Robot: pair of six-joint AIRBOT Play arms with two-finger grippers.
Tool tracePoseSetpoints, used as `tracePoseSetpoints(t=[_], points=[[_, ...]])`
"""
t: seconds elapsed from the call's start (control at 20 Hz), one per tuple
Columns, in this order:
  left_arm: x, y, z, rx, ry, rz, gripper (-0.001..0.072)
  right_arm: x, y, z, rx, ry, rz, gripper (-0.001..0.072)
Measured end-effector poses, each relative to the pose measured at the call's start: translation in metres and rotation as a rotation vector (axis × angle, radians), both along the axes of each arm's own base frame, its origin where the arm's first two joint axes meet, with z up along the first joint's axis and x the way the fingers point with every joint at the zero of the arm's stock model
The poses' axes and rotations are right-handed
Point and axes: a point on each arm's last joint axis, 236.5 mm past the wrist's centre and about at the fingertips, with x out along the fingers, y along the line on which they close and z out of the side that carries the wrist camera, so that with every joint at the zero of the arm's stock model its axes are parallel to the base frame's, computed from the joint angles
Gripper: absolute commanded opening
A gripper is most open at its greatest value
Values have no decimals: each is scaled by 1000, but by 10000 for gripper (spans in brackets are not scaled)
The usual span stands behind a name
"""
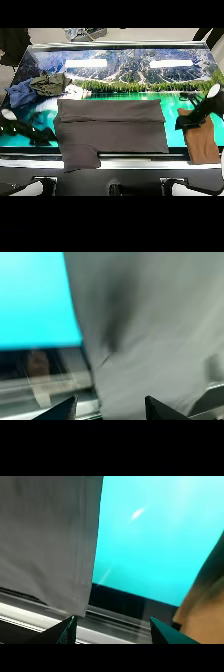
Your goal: Fold the shirts.
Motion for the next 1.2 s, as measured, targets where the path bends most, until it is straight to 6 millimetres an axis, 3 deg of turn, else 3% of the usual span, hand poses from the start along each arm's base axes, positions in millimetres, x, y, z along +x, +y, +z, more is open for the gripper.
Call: tracePoseSetpoints(t=[0.2, 0.25, 0.4, 0.45, 0.7, 0.95, 1.0, 1.05, 1.1, 1.15, 1.2], points=[[-43, -29, -27, -57, 39, 33, 496, -21, 6, -16, 20, 27, -3, 569], [-50, -37, -29, -77, 52, 34, 430, -25, 7, -18, 24, 35, -3, 573], [-55, -48, -39, -68, 39, 33, 123, -35, 11, -25, 31, 48, -2, 578], [-53, -50, -42, -60, 31, 38, 50, -41, 12, -27, 33, 53, 0, 622], [-55, -56, -45, -56, 26, 31, 38, -71, 29, -45, 71, 82, -4, 652], [-57, -57, -46, -57, 24, 13, 39, -80, 55, -68, 148, 58, -59, 615], [-57, -57, -46, -59, 18, 4, 39, -81, 59, -70, 164, 58, -76, 544], [-58, -58, -46, -62, 12, -7, 38, -84, 64, -72, 177, 67, -95, 395], [-58, -58, -46, -65, 6, -17, 38, -83, 65, -76, 177, 58, -110, 83], [-57, -58, -46, -67, -1, -24, 38, -81, 66, -80, 176, 45, -121, 37], [-56, -58, -45, -69, -8, -32, 36, -79, 68, -81, 180, 36, -135, 36]])
